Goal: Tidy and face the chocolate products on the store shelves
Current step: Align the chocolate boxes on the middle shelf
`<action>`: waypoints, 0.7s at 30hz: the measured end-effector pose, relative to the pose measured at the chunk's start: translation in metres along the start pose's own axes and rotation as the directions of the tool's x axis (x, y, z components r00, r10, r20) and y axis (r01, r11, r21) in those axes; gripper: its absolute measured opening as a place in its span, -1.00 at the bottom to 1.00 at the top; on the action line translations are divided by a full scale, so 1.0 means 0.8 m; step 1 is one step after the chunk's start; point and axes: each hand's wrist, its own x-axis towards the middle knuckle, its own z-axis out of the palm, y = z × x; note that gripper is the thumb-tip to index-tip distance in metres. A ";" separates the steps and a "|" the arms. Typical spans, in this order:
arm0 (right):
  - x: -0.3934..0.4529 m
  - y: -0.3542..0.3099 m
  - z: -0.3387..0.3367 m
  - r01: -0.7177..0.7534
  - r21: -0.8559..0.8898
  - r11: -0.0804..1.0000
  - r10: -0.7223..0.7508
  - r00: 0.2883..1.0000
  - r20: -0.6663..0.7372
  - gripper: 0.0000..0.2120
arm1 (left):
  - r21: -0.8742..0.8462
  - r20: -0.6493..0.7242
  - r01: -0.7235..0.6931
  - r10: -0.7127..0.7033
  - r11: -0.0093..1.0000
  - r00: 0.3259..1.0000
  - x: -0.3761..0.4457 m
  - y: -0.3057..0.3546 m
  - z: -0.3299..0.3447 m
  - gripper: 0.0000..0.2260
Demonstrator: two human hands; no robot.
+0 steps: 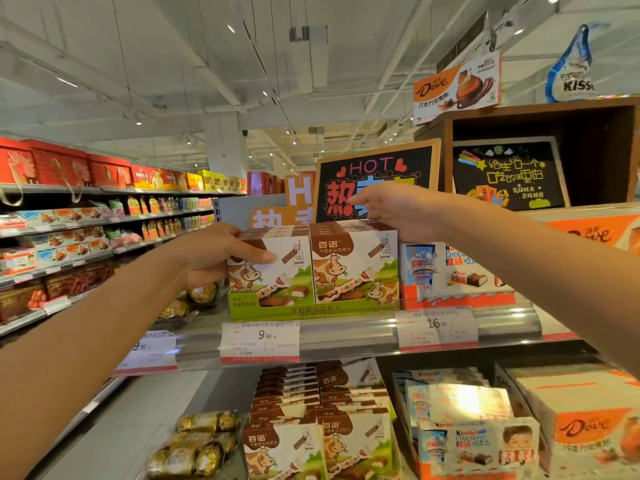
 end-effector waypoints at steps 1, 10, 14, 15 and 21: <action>0.002 0.001 0.001 -0.006 -0.012 1.000 0.006 1.000 0.003 -0.45 | -0.007 -0.023 -0.012 0.012 1.000 1.000 -0.001 0.001 0.001 -0.33; -0.014 0.030 0.019 0.394 -0.691 0.606 -0.642 0.755 -0.133 -0.73 | 0.783 -0.225 -0.187 0.551 0.593 0.804 -0.028 -0.010 0.031 -0.34; -0.032 0.054 0.022 0.468 -0.854 0.227 -0.873 0.487 0.034 -0.80 | 0.960 0.093 -0.269 0.811 0.081 0.578 -0.040 -0.027 0.040 -0.59; -0.036 0.060 0.022 0.463 -0.875 0.138 -0.895 0.437 0.090 -0.80 | 0.961 0.165 -0.275 0.839 -0.019 0.518 -0.042 -0.031 0.042 -0.66; -0.061 0.116 0.048 0.584 -0.808 -0.080 -0.835 0.403 0.374 -0.88 | 0.901 0.325 -0.427 0.772 -0.077 0.546 -0.068 -0.081 0.075 -0.81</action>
